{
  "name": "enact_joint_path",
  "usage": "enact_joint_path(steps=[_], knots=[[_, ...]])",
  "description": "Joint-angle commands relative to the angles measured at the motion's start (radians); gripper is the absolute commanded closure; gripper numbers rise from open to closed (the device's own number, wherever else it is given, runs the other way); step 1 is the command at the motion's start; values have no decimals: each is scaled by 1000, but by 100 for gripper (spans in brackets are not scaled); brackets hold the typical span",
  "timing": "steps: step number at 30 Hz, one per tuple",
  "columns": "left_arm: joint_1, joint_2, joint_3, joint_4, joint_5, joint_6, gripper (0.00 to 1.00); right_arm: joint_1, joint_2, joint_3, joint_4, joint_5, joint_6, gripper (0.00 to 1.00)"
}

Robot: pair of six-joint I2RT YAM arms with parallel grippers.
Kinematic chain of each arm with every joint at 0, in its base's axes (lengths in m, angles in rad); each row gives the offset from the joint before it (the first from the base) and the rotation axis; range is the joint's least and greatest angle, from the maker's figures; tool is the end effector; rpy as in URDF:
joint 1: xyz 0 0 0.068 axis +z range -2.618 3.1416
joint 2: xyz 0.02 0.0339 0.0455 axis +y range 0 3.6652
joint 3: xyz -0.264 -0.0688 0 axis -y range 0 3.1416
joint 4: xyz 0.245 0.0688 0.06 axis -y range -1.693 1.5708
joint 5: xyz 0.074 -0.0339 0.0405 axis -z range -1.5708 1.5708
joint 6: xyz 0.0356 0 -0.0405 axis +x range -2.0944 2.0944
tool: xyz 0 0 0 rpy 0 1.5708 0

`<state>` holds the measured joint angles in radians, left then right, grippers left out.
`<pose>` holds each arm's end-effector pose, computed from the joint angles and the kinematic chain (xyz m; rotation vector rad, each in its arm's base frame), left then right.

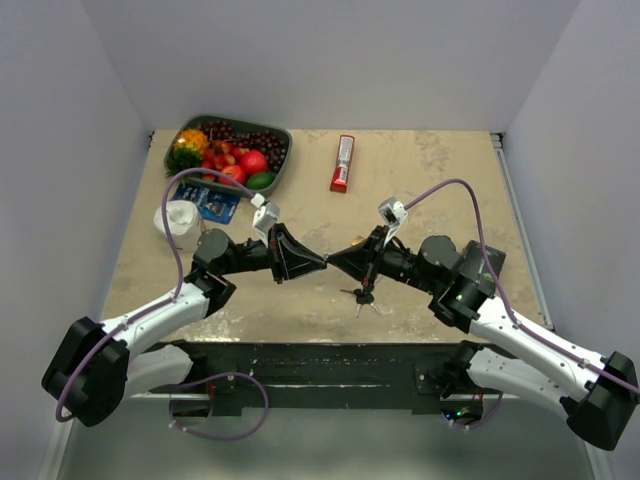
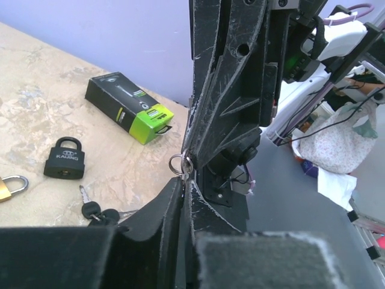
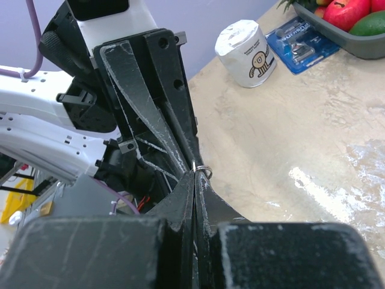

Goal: Unlock with the key

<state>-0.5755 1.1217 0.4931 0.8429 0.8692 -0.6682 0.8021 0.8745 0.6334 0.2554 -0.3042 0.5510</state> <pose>0.1812 -0.1499 0.2764 0.7547 1.4629 -1.5693 0.1389 0.1590 0.3174 -0.4727 1.6450 1.2763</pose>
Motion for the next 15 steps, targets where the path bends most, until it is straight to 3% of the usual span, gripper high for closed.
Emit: enact_joint_path(steps=[1, 4, 8, 10, 13, 15], knots=[[-4, 0, -7, 88, 17, 9, 100, -4, -9, -4, 45, 2, 10, 100], [-4, -16, -22, 97, 22, 10, 100, -4, -5, -6, 38, 5, 9, 100], [-4, -48, 16, -98, 43, 94, 100, -4, -14, 9, -28, 22, -28, 100], [-4, -65, 47, -226, 57, 190, 100, -4, -26, 29, -92, 34, -51, 90], [-4, -76, 128, -505, 76, 344, 100, -6, -57, 58, -177, 45, -98, 70], [-4, -63, 208, -738, 88, 436, 100, -6, -78, 68, -205, 45, -126, 62]])
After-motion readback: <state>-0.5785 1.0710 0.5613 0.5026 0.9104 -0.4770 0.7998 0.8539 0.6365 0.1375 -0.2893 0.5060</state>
